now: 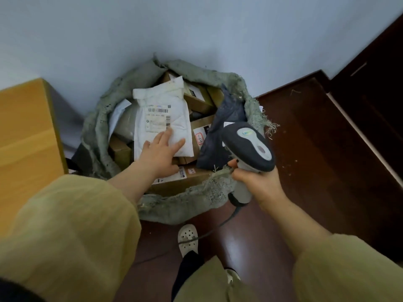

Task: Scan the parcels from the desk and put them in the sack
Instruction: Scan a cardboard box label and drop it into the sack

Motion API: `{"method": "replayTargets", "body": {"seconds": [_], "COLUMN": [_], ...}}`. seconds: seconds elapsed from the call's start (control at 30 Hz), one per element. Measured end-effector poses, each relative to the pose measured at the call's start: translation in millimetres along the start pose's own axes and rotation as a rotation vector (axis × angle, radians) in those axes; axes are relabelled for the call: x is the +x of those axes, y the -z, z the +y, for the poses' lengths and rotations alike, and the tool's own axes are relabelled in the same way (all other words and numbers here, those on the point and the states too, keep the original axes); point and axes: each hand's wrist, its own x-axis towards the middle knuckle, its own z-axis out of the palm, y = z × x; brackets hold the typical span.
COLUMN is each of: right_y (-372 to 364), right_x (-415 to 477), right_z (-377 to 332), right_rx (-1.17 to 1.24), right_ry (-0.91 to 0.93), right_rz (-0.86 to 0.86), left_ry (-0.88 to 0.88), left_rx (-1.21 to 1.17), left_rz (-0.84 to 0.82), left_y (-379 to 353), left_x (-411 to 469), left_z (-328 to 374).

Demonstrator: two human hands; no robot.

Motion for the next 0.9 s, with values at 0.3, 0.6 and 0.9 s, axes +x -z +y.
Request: {"method": "replayTargets", "body": {"seconds": [0.3, 0.6, 0.9], "right_y": [6, 23, -11], "right_x": [-22, -46, -124], "right_z": [4, 8, -19], "right_rx": [0.039, 0.001, 0.316], "right_ry": [-0.087, -0.125, -0.199], "right_rz": [0.01, -0.007, -0.384], "left_ry": [0.112, 0.142, 0.343], "left_rx": [-0.096, -0.07, -0.137], "left_rz": [0.054, 0.087, 0.234], "left_y": [2, 4, 17], "left_x": [-50, -89, -212], "left_z": [13, 32, 45]}}
